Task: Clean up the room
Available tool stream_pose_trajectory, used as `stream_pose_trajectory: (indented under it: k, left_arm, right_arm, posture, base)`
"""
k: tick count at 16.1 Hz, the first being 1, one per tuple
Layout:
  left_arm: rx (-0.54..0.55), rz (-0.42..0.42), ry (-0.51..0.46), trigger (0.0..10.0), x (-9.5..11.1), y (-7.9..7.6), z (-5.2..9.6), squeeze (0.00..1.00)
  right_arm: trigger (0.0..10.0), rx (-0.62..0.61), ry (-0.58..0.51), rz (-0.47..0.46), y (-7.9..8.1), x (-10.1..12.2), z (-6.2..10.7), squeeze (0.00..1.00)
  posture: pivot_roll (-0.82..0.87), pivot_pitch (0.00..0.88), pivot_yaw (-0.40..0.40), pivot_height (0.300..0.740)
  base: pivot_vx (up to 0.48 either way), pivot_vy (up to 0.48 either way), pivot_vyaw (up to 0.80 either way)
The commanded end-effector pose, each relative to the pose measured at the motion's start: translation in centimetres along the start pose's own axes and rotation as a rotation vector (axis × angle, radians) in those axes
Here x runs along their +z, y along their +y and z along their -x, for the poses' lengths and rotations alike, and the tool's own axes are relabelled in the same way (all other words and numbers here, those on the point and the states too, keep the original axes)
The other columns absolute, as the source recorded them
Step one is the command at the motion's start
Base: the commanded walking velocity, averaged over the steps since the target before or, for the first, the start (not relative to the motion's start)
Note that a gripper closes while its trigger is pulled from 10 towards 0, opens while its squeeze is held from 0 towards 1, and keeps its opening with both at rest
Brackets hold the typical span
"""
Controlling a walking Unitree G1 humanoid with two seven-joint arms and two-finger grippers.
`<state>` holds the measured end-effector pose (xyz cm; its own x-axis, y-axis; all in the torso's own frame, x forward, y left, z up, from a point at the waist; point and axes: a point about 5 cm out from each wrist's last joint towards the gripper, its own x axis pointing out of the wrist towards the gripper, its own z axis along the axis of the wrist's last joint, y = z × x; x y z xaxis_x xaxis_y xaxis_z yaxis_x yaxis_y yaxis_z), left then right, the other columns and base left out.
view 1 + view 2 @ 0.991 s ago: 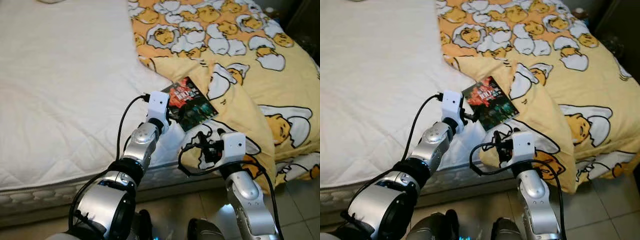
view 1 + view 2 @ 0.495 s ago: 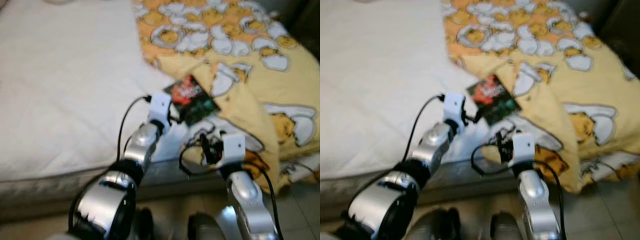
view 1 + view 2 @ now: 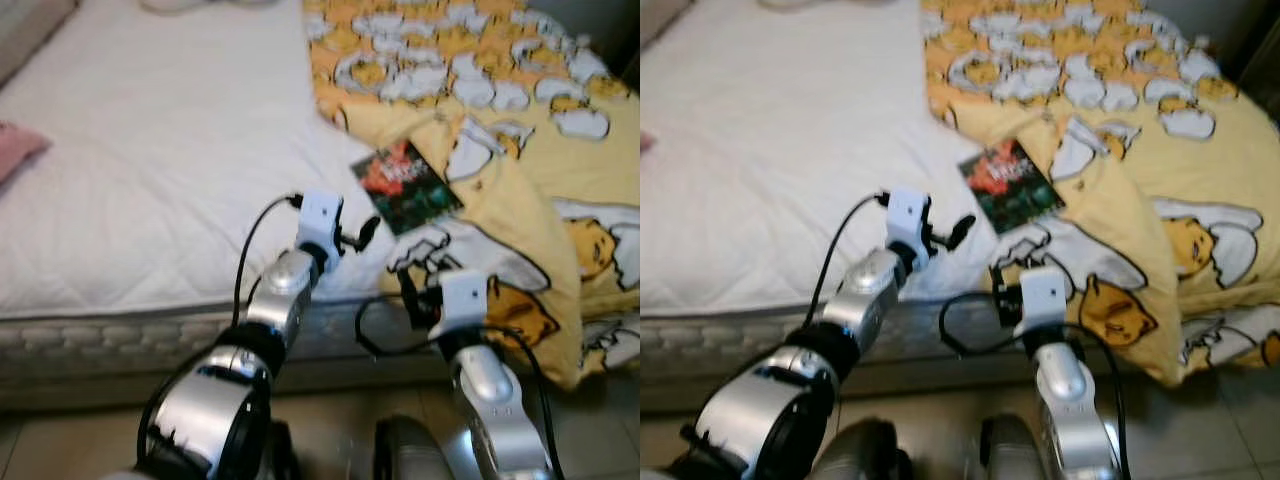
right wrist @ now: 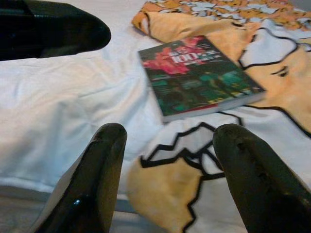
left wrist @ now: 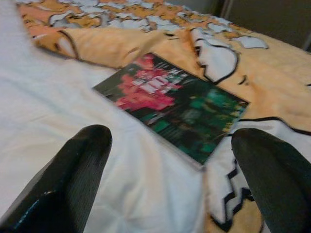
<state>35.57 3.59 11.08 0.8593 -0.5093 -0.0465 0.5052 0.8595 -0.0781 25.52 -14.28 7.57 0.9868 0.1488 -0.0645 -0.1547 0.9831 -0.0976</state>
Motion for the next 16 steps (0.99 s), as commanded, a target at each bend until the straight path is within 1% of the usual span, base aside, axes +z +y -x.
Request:
stream_pose_trajectory:
  k: [1,3,6,7,10,16]
  left_arm:
    - [-0.023,-0.007,-0.026,10.0,0.59,-0.55,-0.29,1.00]
    - [-0.047,0.001,-0.031,10.0,0.60,-0.78,-0.30,1.00]
    - [-0.055,0.004,-0.032,10.0,0.64,-0.79,-0.32,1.00]
    - [-0.045,0.004,-0.033,10.0,0.69,-0.67,-0.33,1.00]
    - [-0.037,-0.004,-0.031,10.0,0.74,-0.48,-0.33,1.00]
    - [-0.028,-0.013,-0.032,10.0,0.72,-0.11,-0.20,1.00]
  right_arm:
    - [10.0,-0.003,-0.015,0.003,-0.05,0.24,0.02,0.00]
    - [10.0,-0.002,-0.019,0.002,0.02,0.26,0.15,0.00]
    - [10.0,-0.002,-0.021,0.004,0.02,0.30,0.18,0.00]
    - [10.0,-0.002,-0.023,0.007,0.02,0.34,0.13,0.00]
    - [10.0,-0.001,-0.019,-0.004,0.02,0.41,-0.11,0.00]
    - [10.0,0.012,-0.015,-0.016,0.30,0.31,-0.16,0.00]
  posture:
    - [-0.17,0.106,0.033,0.684]
    - [-0.17,0.114,0.034,0.684]
    - [-0.17,0.116,0.032,0.684]
    - [-0.17,0.116,0.030,0.684]
    - [-0.17,0.115,0.029,0.684]
    - [-0.16,0.121,0.028,0.684]
  base:
    - [0.341,-0.334,0.00]
    - [0.356,-0.317,0.00]
    - [0.368,-0.304,0.00]
    - [0.326,0.000,0.00]
    - [0.000,0.000,0.00]
    - [0.000,0.000,-0.71]
